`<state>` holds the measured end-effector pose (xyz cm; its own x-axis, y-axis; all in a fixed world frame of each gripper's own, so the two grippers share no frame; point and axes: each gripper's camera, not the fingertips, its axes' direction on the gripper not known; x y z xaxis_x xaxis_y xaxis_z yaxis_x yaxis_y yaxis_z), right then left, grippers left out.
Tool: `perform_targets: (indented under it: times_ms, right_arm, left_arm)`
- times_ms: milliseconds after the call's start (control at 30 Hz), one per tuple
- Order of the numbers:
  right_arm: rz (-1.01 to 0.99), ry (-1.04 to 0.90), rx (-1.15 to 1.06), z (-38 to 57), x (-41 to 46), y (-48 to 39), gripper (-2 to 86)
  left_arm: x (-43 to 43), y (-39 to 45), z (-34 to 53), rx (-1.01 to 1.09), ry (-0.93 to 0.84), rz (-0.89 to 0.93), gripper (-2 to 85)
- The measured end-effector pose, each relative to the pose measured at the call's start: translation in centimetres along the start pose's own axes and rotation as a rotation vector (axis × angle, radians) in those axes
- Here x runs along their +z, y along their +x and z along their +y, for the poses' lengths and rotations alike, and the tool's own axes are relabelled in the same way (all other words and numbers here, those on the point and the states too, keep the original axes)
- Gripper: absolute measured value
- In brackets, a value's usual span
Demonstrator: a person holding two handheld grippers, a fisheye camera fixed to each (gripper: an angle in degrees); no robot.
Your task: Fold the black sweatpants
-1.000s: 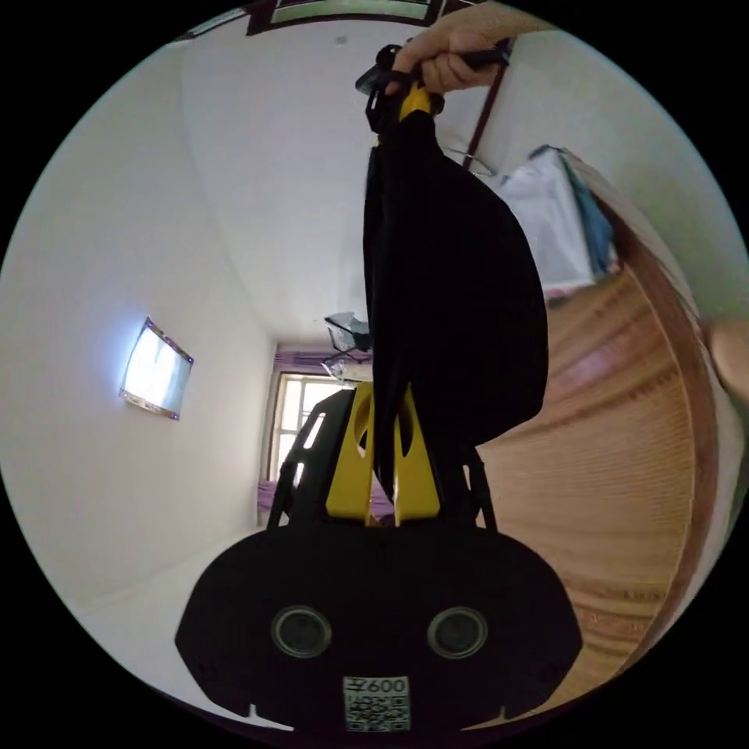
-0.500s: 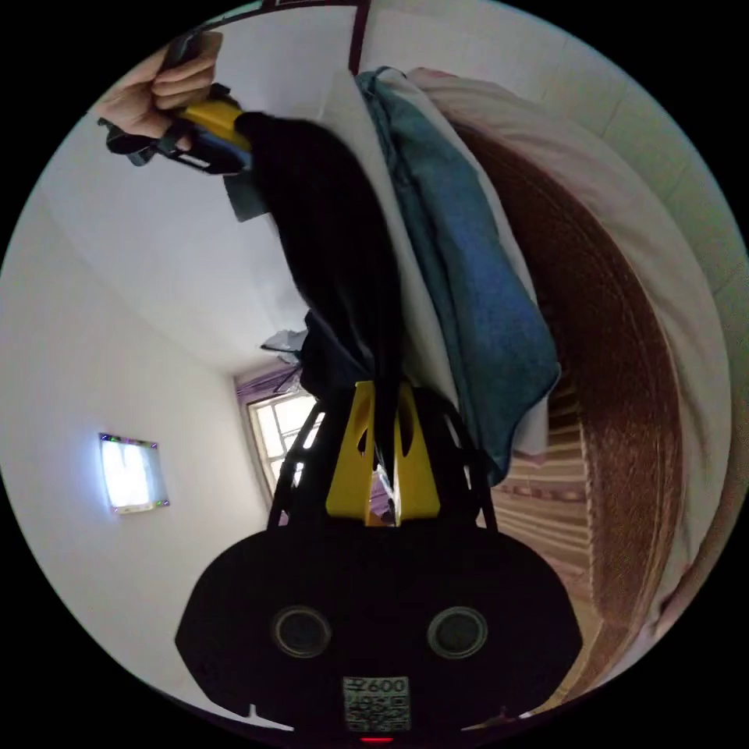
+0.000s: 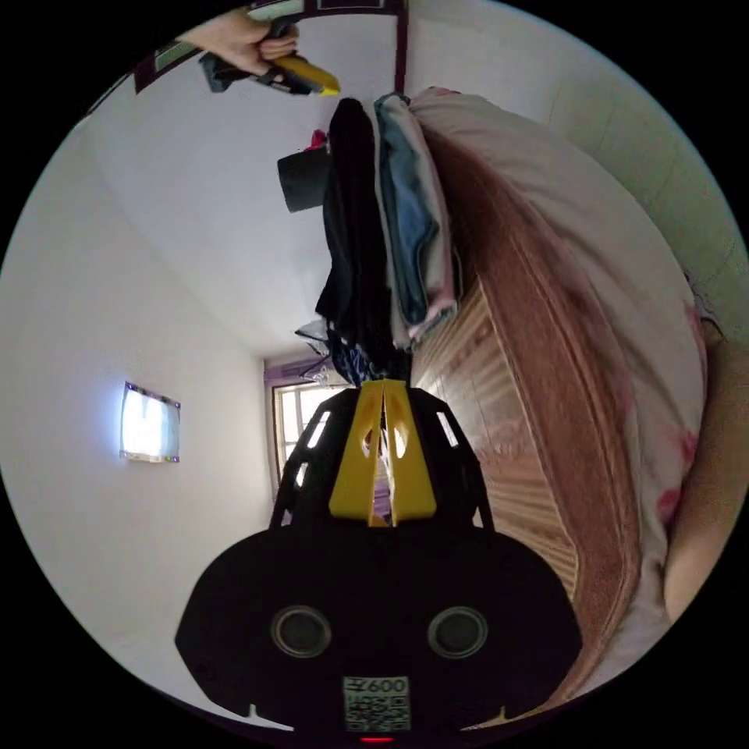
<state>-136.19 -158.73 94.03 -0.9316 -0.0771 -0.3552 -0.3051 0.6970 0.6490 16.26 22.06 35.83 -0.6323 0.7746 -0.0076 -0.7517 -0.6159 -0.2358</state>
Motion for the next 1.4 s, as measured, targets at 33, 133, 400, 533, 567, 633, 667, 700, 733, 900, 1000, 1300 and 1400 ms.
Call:
perform_targets:
  times_ms: [33, 133, 400, 533, 567, 633, 667, 700, 733, 900, 1000, 1300, 1400]
  right_arm:
    - [-0.002, 0.071, -0.039, 0.9, -0.5, -1.1, -0.9]
    - [-0.056, 0.196, -0.172, 2.5, 0.3, -5.7, -0.9]
    - [0.136, 0.129, -0.653, 6.9, 16.8, -20.7, -0.8]
    - [0.393, 0.133, -0.818, 9.8, 21.6, -23.2, -0.8]
    - [0.415, 0.153, -0.818, 9.9, 21.2, -23.4, -0.8]
    - [0.371, 0.313, -0.799, 11.2, 19.9, -22.7, -0.8]
    - [0.330, 0.292, -0.815, 11.4, 20.8, -22.0, -0.8]
    - [0.323, 0.216, -0.821, 11.2, 21.9, -21.7, -0.8]
    - [0.377, 0.117, -0.774, 10.8, 23.4, -21.3, -0.8]
    - [0.132, 0.881, -0.781, 26.2, 17.5, -20.8, -0.7]
    - [-0.183, 0.960, -0.774, 35.5, 18.4, -19.5, -0.4]
    - [-0.374, 0.882, -0.608, 44.3, 26.9, -15.4, -0.3]
    - [-0.319, 0.804, -0.698, 43.2, 31.7, -13.5, -0.7]
  left_arm:
    - [0.2, -1.2, 2.5, -0.065, -0.016, 0.021, 1.2]
    - [1.6, -5.3, 8.0, -0.234, -0.109, 0.131, 1.0]
    - [1.5, -17.5, 21.6, -0.628, -0.370, 0.217, 1.0]
    - [-0.4, -21.1, 29.3, -0.745, -0.550, 0.268, 1.0]
    - [-0.7, -21.9, 31.2, -0.760, -0.608, 0.288, 1.0]
    - [-0.9, -23.3, 33.9, -0.812, -0.696, 0.296, 0.9]
    - [-0.9, -24.6, 35.6, -0.862, -0.742, 0.313, 0.9]
    - [-0.9, -25.4, 36.3, -0.887, -0.761, 0.320, 0.9]
    - [-0.9, -27.3, 37.5, -0.926, -0.796, 0.317, 0.9]
    - [-1.8, -36.2, 40.8, -1.085, -0.820, 0.181, 0.9]
    - [-1.6, -41.3, 42.3, -1.174, -0.745, 0.168, 0.9]
    - [4.8, -53.8, 46.5, -1.464, -0.527, 0.389, 0.5]
    - [8.4, -54.0, 46.6, -1.412, -0.617, 0.506, 0.5]
